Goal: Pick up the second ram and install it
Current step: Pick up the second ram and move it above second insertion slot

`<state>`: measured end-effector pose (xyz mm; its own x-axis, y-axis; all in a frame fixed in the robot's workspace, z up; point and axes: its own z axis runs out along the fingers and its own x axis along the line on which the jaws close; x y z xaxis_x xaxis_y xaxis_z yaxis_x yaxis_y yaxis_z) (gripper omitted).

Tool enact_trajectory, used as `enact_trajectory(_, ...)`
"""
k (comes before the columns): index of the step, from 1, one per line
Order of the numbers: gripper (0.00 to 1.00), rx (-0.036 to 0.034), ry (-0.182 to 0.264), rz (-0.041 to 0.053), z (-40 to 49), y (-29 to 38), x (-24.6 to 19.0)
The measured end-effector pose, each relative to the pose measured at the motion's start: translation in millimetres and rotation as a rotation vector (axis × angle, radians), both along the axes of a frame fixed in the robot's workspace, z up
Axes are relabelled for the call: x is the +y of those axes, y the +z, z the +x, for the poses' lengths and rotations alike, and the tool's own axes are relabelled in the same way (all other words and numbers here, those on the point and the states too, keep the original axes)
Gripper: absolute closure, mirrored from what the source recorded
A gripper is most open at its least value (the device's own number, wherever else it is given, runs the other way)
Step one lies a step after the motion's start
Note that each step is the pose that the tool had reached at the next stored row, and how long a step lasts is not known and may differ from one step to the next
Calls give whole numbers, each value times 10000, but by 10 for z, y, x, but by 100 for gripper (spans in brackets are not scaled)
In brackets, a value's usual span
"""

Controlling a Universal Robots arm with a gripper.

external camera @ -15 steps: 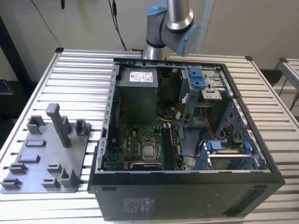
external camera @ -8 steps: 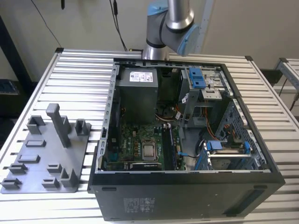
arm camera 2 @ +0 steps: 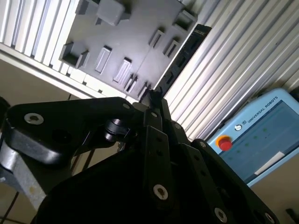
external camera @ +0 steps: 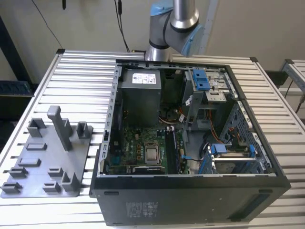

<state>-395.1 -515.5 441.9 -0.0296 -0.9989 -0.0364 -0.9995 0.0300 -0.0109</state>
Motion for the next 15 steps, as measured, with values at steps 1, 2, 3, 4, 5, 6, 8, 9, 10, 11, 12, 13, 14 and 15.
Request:
enact_trajectory(1,86,1,0,1,30,0,0)
enact_trajectory(2,86,2,0,3,60,0,0)
enact_trajectory(3,86,3,0,5,90,0,0)
enact_trajectory(4,86,2,0,7,121,-1,0)
enact_trajectory(5,86,4,1,8,153,0,0)
enact_trajectory(6,86,4,1,11,187,0,0)
enact_trajectory(8,86,7,0,14,252,0,0)
enact_trajectory(9,86,8,0,17,286,0,0)
enact_trajectory(10,86,8,0,20,317,0,0)
enact_trajectory(11,86,8,0,22,347,0,0)
enact_trajectory(12,86,9,0,24,376,0,0)
enact_trajectory(13,86,9,0,26,404,0,0)
enact_trajectory(14,86,10,1,28,431,0,0)
enact_trajectory(15,86,10,0,29,458,0,0)
